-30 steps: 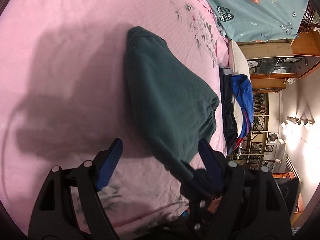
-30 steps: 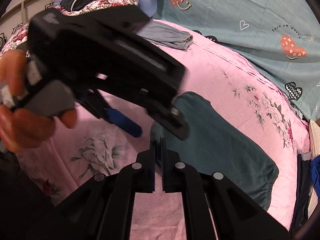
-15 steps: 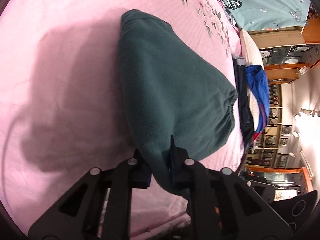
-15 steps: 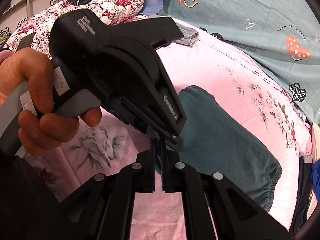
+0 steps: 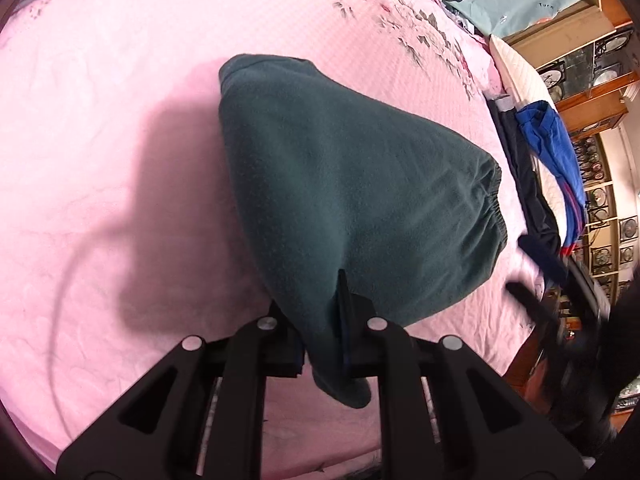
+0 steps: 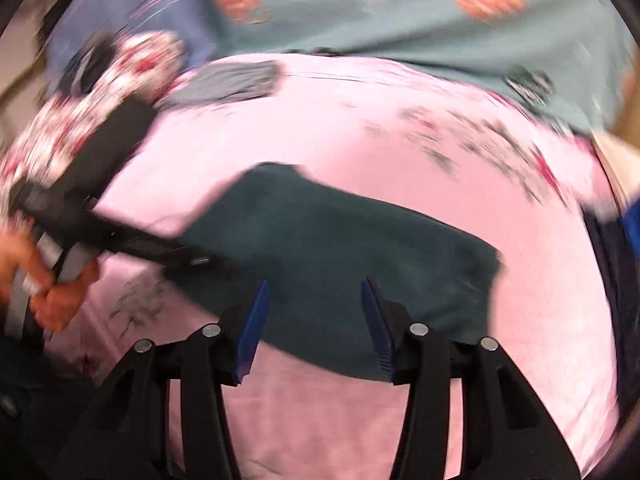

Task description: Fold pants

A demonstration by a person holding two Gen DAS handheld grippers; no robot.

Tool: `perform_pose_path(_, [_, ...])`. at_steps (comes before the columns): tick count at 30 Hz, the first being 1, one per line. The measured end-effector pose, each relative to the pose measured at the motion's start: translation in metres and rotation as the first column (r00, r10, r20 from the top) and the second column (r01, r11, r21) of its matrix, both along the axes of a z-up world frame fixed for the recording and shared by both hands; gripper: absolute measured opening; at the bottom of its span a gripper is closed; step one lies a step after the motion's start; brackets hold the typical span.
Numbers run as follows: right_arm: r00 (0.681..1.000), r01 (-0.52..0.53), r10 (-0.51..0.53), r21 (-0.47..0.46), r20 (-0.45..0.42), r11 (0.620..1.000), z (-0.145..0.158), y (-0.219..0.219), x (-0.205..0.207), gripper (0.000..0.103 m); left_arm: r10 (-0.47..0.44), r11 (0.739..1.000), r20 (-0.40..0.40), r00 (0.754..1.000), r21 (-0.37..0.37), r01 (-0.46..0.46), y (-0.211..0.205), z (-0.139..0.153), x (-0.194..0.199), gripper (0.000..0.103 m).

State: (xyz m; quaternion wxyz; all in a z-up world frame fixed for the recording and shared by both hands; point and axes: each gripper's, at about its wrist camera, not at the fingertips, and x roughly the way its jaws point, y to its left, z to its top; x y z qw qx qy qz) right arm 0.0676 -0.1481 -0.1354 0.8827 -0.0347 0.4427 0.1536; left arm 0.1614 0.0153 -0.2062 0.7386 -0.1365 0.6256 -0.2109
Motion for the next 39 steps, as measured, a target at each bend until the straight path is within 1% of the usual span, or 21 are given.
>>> perform_pose_path(3, [0.996, 0.082, -0.081, 0.015, -0.020, 0.997, 0.000, -0.039, 0.015, 0.049, 0.022, 1.000, -0.003, 1.000, -0.005, -0.022, 0.007, 0.000, -0.004, 0.012])
perform_pose_path(7, [0.990, 0.134, -0.131, 0.067, -0.047, 0.989, 0.002, -0.077, 0.015, 0.051, 0.087, 0.996, -0.025, 0.996, 0.001, -0.087, 0.029, 0.000, -0.015, 0.009])
perform_pose_path(11, [0.986, 0.126, -0.112, 0.117, -0.121, 0.985, -0.007, -0.105, 0.033, 0.051, 0.155, 0.983, -0.014, 0.988, 0.101, -0.152, 0.061, 0.004, -0.034, 0.005])
perform_pose_path(12, [0.984, 0.114, -0.095, 0.125, -0.150, 0.986, -0.010, -0.106, 0.042, 0.051, 0.179, 0.971, -0.017, 0.984, 0.162, -0.174, 0.073, 0.002, -0.040, 0.004])
perform_pose_path(13, [0.983, 0.097, -0.074, 0.131, -0.170, 0.987, -0.012, -0.104, 0.047, 0.051, 0.204, 0.962, -0.026, 0.979, 0.191, -0.195, 0.083, -0.002, -0.043, 0.003])
perform_pose_path(16, [0.980, 0.042, -0.023, 0.094, -0.198, 0.995, -0.022, -0.100, 0.058, 0.051, 0.302, 0.948, -0.056, 0.952, 0.122, -0.294, 0.105, 0.001, -0.049, 0.003])
perform_pose_path(18, [0.980, 0.031, -0.010, 0.102, -0.201, 0.994, -0.022, -0.103, 0.065, 0.051, 0.310, 0.950, -0.048, 0.950, 0.057, -0.307, 0.101, 0.011, -0.049, 0.003])
perform_pose_path(20, [0.980, 0.018, 0.009, 0.132, -0.201, 0.991, -0.020, -0.108, 0.073, 0.051, 0.302, 0.953, -0.053, 0.952, -0.019, -0.303, 0.090, 0.017, -0.045, 0.014])
perform_pose_path(21, [0.980, 0.011, 0.016, 0.135, -0.197, 0.991, -0.018, -0.110, 0.078, 0.051, 0.286, 0.956, -0.062, 0.956, -0.046, -0.289, 0.080, 0.017, -0.043, 0.031])
perform_pose_path(22, [0.981, 0.006, 0.022, 0.141, -0.194, 0.990, -0.017, -0.111, 0.081, 0.051, 0.271, 0.960, -0.062, 0.961, -0.052, -0.274, 0.072, 0.015, -0.041, 0.040])
perform_pose_path(24, [0.979, -0.003, 0.038, 0.177, -0.200, 0.984, -0.016, -0.113, 0.088, 0.051, 0.222, 0.973, -0.056, 0.973, -0.042, -0.225, 0.052, 0.011, -0.036, 0.041])
perform_pose_path(27, [0.974, -0.001, 0.051, 0.220, -0.219, 0.976, -0.010, -0.112, 0.092, 0.051, 0.187, 0.979, -0.107, 0.977, -0.063, -0.194, 0.039, -0.003, -0.030, 0.041])
perform_pose_path(28, [0.977, -0.032, 0.076, 0.216, -0.199, 0.976, -0.002, -0.105, 0.087, 0.051, 0.191, 0.975, -0.121, 0.974, -0.088, -0.203, 0.037, -0.003, -0.028, 0.041])
perform_pose_path(29, [0.979, -0.107, 0.141, 0.219, -0.149, 0.970, 0.008, -0.093, 0.078, 0.051, 0.198, 0.969, -0.136, 0.971, -0.119, -0.215, 0.038, -0.002, -0.025, 0.041])
perform_pose_path(30, [0.969, -0.200, 0.226, 0.223, -0.097, 0.954, 0.018, -0.077, 0.067, 0.051, 0.205, 0.959, -0.158, 0.966, -0.167, -0.230, 0.044, -0.001, -0.023, 0.041])
perform_pose_path(31, [0.944, -0.303, 0.325, 0.223, -0.064, 0.926, 0.023, -0.057, 0.053, 0.051, 0.207, 0.951, -0.172, 0.963, -0.196, -0.239, 0.046, 0.001, -0.020, 0.041])
perform_pose_path(32, [0.915, -0.378, 0.399, 0.219, -0.063, 0.900, 0.024, -0.040, 0.043, 0.051, 0.209, 0.942, -0.179, 0.961, -0.225, -0.247, 0.051, 0.004, -0.017, 0.041])
perform_pose_path(33, [0.866, -0.472, 0.494, 0.201, -0.075, 0.858, 0.019, -0.014, 0.029, 0.051, 0.208, 0.939, -0.178, 0.962, -0.238, -0.248, 0.053, 0.007, -0.014, 0.041])
perform_pose_path(35, [0.809, -0.576, 0.584, 0.112, -0.066, 0.810, 0.005, 0.025, 0.007, 0.051, 0.195, 0.934, -0.183, 0.964, -0.264, -0.239, 0.054, 0.009, -0.008, 0.041])
perform_pose_path(37, [0.755, -0.654, 0.653, -0.006, -0.059, 0.756, -0.017, 0.070, -0.012, 0.051, 0.181, 0.941, -0.179, 0.967, -0.255, -0.223, 0.051, 0.011, -0.003, 0.041])
perform_pose_path(39, [0.727, -0.686, 0.683, -0.023, -0.068, 0.727, -0.031, 0.098, -0.017, 0.051, 0.169, 0.942, -0.172, 0.970, -0.261, -0.211, 0.051, 0.013, -0.002, 0.041])
